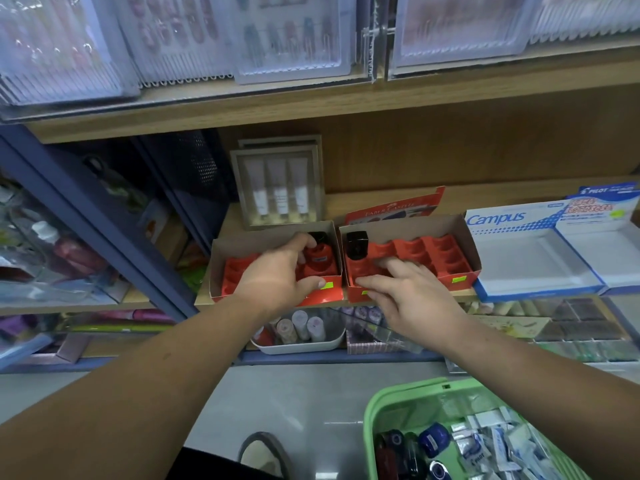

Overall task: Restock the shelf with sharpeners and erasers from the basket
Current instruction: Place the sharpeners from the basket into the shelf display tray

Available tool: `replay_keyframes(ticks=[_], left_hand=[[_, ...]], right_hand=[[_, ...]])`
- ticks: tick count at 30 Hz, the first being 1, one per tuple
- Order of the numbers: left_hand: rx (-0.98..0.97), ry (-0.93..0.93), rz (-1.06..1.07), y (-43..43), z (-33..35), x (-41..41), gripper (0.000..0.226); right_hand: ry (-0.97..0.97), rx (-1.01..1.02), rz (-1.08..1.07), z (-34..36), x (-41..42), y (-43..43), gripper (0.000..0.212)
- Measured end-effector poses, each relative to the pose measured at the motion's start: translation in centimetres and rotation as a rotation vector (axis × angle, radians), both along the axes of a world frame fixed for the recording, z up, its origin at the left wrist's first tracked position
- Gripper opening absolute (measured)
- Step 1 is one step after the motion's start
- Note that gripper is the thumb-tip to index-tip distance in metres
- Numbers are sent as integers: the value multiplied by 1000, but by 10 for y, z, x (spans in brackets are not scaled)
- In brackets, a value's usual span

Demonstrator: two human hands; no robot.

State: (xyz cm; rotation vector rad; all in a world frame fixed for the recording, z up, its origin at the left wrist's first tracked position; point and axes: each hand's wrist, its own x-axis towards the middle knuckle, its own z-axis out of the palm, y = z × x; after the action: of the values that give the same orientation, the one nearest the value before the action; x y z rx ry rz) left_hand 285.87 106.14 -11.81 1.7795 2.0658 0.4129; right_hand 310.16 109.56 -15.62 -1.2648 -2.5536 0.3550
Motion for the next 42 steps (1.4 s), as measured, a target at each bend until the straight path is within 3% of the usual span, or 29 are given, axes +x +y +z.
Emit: replay_keyframes(ticks=[5,12,16,19,22,25,27,34,40,42], left_hand=[[-13,-10,-51,-2,1,-6,62],[64,-4,-12,-9,7,-4,70],[296,25,-115,-25,21,23,36],[309,-73,-266,-42,20,61,16],[150,-155,-400,-56,12,106,6],[-70,-107,-517,-67,-16,154,10],[-213,-103,-540,-78,-46,179,12],[-579,68,-511,-114,-143,204,15],[-661,117,-420,-105,-175,213,30],[-671,80,-372,-103,-182,214,34]], right_hand=[[95,-28,-62,-1,-10,0,29],[20,44,-75,18,-11,-3,43],[44,150,-55,41,9,-20,42],[53,128,-89,41,44,-54,37],[-108,-83,-103,29,85,-83,27],[-421,-477,-39,3,112,-100,39],[-494,-681,-37,-30,124,-109,40],[-100,-929,-395,-160,140,-143,10],[31,-920,-481,-200,132,-127,40],[10,-971,-461,-211,129,-126,60]])
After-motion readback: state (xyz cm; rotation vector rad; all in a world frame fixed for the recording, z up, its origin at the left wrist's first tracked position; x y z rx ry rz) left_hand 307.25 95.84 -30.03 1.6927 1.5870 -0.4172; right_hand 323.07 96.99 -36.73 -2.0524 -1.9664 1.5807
